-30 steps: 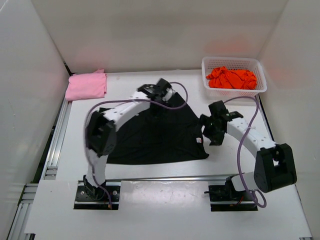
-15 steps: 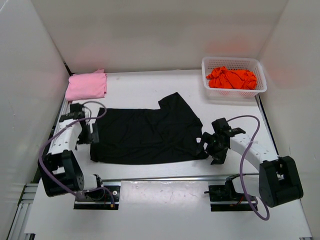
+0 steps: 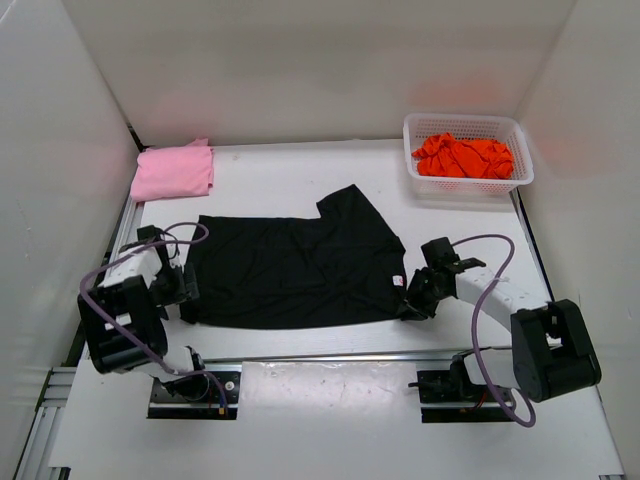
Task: Fold and stack the t-shirts
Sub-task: Fold the flattened tshirt in 1/3 of the way
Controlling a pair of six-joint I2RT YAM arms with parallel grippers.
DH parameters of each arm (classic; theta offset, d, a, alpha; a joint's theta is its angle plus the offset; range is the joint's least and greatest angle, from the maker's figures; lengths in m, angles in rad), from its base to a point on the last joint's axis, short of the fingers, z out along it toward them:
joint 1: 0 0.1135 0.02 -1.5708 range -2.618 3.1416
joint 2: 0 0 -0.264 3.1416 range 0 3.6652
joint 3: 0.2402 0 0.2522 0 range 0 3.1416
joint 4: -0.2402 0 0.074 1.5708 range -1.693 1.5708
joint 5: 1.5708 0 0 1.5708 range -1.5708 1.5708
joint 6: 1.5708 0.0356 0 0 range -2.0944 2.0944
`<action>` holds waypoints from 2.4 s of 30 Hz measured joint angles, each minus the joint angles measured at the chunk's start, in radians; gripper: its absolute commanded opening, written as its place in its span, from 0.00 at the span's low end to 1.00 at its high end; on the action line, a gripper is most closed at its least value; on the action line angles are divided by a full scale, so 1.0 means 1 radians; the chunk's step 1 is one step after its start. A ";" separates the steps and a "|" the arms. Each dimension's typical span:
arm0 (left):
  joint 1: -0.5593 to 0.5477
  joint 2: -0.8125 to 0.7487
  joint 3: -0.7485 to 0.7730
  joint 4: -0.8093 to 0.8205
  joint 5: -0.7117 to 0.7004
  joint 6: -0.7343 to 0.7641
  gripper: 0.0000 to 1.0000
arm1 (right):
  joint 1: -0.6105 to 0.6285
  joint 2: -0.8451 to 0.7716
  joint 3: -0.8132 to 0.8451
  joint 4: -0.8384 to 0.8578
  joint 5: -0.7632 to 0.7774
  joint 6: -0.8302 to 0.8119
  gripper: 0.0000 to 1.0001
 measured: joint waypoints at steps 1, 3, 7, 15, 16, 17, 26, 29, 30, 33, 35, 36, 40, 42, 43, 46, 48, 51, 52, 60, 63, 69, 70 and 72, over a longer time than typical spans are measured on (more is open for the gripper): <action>0.000 0.021 0.002 0.003 0.011 0.002 0.73 | 0.000 0.005 -0.001 0.007 0.002 0.005 0.13; 0.000 0.059 0.005 0.009 0.037 -0.001 0.55 | 0.001 0.009 -0.004 0.016 0.013 0.007 0.05; -0.003 0.069 0.015 0.010 0.063 -0.002 0.11 | 0.001 0.005 -0.006 0.014 0.026 0.016 0.00; -0.003 -0.068 -0.037 -0.012 -0.007 -0.002 0.11 | 0.004 -0.117 -0.006 -0.109 0.074 0.010 0.00; -0.003 -0.105 -0.046 -0.028 -0.019 -0.003 0.11 | 0.004 -0.151 -0.007 -0.133 0.076 0.013 0.00; -0.003 -0.142 -0.053 -0.046 -0.035 -0.003 0.13 | 0.005 -0.193 -0.012 -0.155 0.079 0.018 0.00; -0.003 -0.317 -0.167 -0.148 -0.096 -0.004 0.24 | 0.050 -0.401 -0.140 -0.317 0.076 0.116 0.00; -0.003 -0.334 -0.208 -0.167 -0.116 -0.003 0.28 | 0.052 -0.424 -0.146 -0.344 0.080 0.132 0.00; -0.003 -0.341 -0.213 -0.171 -0.122 -0.003 0.32 | 0.053 -0.433 -0.151 -0.348 0.081 0.135 0.09; -0.003 -0.354 -0.215 -0.171 -0.140 0.003 0.68 | 0.057 -0.450 -0.173 -0.362 0.082 0.149 0.55; -0.003 -0.357 -0.215 -0.169 -0.154 0.005 0.88 | 0.057 -0.450 -0.185 -0.378 0.087 0.146 0.77; -0.003 -0.357 -0.215 -0.168 -0.163 0.006 0.92 | 0.057 -0.452 -0.187 -0.380 0.091 0.144 0.79; -0.003 -0.367 -0.212 -0.167 -0.208 0.004 1.00 | 0.057 -0.490 -0.168 -0.408 0.106 0.131 0.82; -0.003 -0.378 -0.190 -0.173 -0.221 0.004 1.00 | 0.057 -0.492 -0.119 -0.443 0.121 0.106 0.83; -0.003 -0.381 -0.164 -0.175 -0.226 0.004 1.00 | 0.057 -0.476 -0.085 -0.440 0.128 0.087 0.84; -0.003 -0.370 -0.018 -0.155 -0.223 0.004 1.00 | 0.057 -0.328 0.138 -0.473 0.145 0.011 0.86; -0.003 -0.330 0.113 -0.120 -0.194 0.005 1.00 | 0.060 -0.145 0.380 -0.484 0.164 -0.058 0.88; -0.002 -0.213 0.297 -0.054 -0.114 0.004 1.00 | 0.064 0.180 0.772 -0.467 0.192 -0.159 0.89; -0.002 -0.153 0.350 -0.031 -0.090 0.004 1.00 | 0.064 0.302 0.901 -0.450 0.200 -0.187 0.89; -0.010 0.319 0.599 0.065 0.033 0.004 1.00 | 0.066 1.094 1.751 -0.332 0.226 -0.243 0.89; -0.018 0.438 0.655 0.077 0.053 0.004 1.00 | 0.065 1.187 1.720 -0.272 0.227 -0.192 0.88; -0.064 0.577 0.756 0.091 0.076 0.004 1.00 | 0.064 1.237 1.742 -0.201 0.213 -0.057 0.79; -0.073 0.593 0.766 0.094 0.078 0.004 1.00 | 0.064 1.238 1.740 -0.198 0.208 -0.035 0.76; -0.088 0.623 0.778 0.101 0.079 0.004 1.00 | 0.064 1.244 1.732 -0.201 0.196 0.017 0.71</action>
